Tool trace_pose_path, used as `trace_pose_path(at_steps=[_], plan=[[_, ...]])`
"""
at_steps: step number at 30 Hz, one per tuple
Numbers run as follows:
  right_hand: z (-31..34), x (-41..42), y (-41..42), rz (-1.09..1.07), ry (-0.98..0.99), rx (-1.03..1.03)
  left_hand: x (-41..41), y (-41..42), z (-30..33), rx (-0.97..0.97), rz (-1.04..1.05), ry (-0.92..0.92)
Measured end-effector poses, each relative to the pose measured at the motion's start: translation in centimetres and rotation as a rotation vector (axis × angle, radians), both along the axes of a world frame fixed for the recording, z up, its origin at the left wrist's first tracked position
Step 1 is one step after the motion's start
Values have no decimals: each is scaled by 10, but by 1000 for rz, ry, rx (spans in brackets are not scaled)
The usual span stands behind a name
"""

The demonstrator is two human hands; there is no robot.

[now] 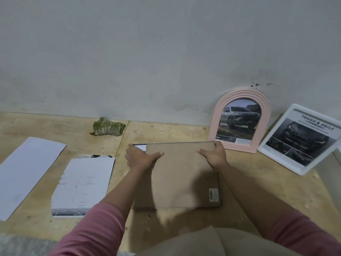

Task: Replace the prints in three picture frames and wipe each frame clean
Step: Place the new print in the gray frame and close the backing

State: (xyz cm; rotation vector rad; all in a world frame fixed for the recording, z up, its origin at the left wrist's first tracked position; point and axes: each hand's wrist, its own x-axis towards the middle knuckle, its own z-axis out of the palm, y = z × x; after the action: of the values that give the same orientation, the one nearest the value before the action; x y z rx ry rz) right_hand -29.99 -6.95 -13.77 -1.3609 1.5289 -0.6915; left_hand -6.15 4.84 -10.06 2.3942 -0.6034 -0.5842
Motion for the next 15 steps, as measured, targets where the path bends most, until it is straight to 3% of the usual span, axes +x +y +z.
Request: trace_pose_path(at_steps=[8, 15], plan=[[6, -1, 27, 34, 243, -126, -20, 12, -8, -21, -125, -189], [-14, -7, 52, 139, 518, -119, -16, 31, -31, 141, -482, -182]])
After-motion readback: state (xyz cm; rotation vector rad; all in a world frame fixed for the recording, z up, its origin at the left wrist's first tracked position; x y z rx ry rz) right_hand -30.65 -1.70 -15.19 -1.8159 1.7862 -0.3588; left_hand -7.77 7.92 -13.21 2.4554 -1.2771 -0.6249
